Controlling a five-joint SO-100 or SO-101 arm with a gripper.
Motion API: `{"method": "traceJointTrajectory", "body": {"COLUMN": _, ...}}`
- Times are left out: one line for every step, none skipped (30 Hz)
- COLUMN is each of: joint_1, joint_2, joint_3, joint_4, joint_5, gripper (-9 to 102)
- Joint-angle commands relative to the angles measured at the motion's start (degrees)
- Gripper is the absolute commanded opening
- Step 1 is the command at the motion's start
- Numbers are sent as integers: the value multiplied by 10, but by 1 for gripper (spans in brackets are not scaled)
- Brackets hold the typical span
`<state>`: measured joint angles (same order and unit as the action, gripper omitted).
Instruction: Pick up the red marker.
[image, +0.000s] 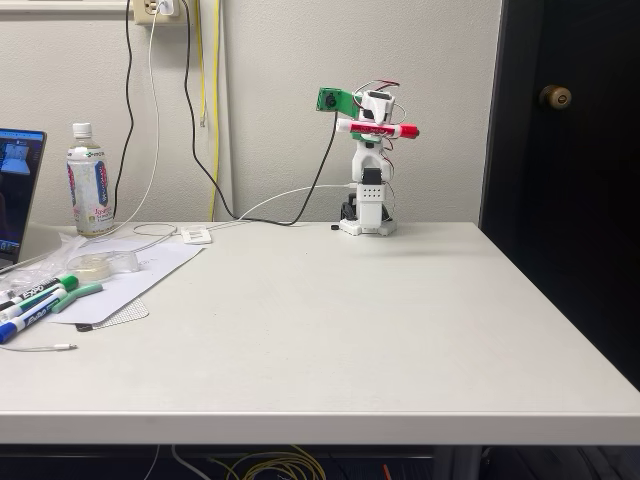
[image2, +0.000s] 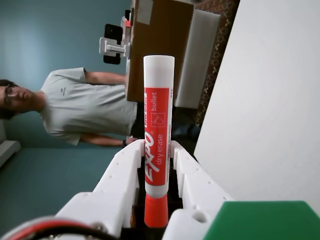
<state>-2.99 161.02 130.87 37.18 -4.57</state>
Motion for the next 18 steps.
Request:
{"method": "traceJointTrajectory", "body": {"joint_1": 11, "joint_2": 7, "joint_3": -6, "joint_4": -19, "joint_5": 18, "gripper": 7}}
{"method": "traceJointTrajectory", "body": {"joint_1": 13, "joint_2": 7, "joint_3": -6, "joint_4": -23, "joint_5": 25, "gripper": 7}}
{"method": "traceJointTrajectory", "body": {"joint_1": 18, "joint_2": 7, "joint_3": -5, "joint_4": -27, "joint_5": 38, "gripper": 7}}
{"method": "traceJointTrajectory", "body": {"joint_1": 23, "joint_2": 9, "joint_3": -4, "joint_4": -33, "joint_5": 50, "gripper": 7}}
{"method": "traceJointTrajectory", "body": {"joint_1": 25, "joint_2": 10, "joint_3": -1, "joint_4": -38, "joint_5": 55, "gripper": 7}}
{"method": "traceJointTrajectory", "body": {"joint_1": 25, "joint_2": 10, "joint_3": 0, "joint_4": -40, "joint_5": 61, "gripper": 7}}
{"method": "traceJointTrajectory", "body": {"joint_1": 28, "joint_2": 12, "joint_3": 4, "joint_4": -44, "joint_5": 68, "gripper": 7}}
{"method": "traceJointTrajectory", "body": {"joint_1": 30, "joint_2": 18, "joint_3": 10, "joint_4": -49, "joint_5": 73, "gripper": 7}}
{"method": "traceJointTrajectory", "body": {"joint_1": 32, "joint_2": 25, "joint_3": 17, "joint_4": -54, "joint_5": 76, "gripper": 7}}
{"method": "traceJointTrajectory", "body": {"joint_1": 33, "joint_2": 34, "joint_3": 25, "joint_4": -58, "joint_5": 76, "gripper": 7}}
{"method": "traceJointTrajectory", "body": {"joint_1": 33, "joint_2": 41, "joint_3": 33, "joint_4": -61, "joint_5": 78, "gripper": 7}}
{"method": "traceJointTrajectory", "body": {"joint_1": 34, "joint_2": 49, "joint_3": 41, "joint_4": -64, "joint_5": 80, "gripper": 7}}
{"method": "traceJointTrajectory", "body": {"joint_1": 34, "joint_2": 57, "joint_3": 48, "joint_4": -68, "joint_5": 82, "gripper": 7}}
{"method": "traceJointTrajectory", "body": {"joint_1": 34, "joint_2": 62, "joint_3": 54, "joint_4": -69, "joint_5": 82, "gripper": 7}}
{"method": "traceJointTrajectory", "body": {"joint_1": 34, "joint_2": 64, "joint_3": 54, "joint_4": -69, "joint_5": 82, "gripper": 7}}
{"method": "traceJointTrajectory", "body": {"joint_1": 34, "joint_2": 64, "joint_3": 54, "joint_4": -69, "joint_5": 82, "gripper": 7}}
{"method": "traceJointTrajectory", "body": {"joint_1": 34, "joint_2": 64, "joint_3": 54, "joint_4": -69, "joint_5": 82, "gripper": 7}}
{"method": "traceJointTrajectory", "body": {"joint_1": 34, "joint_2": 64, "joint_3": 54, "joint_4": -69, "joint_5": 82, "gripper": 7}}
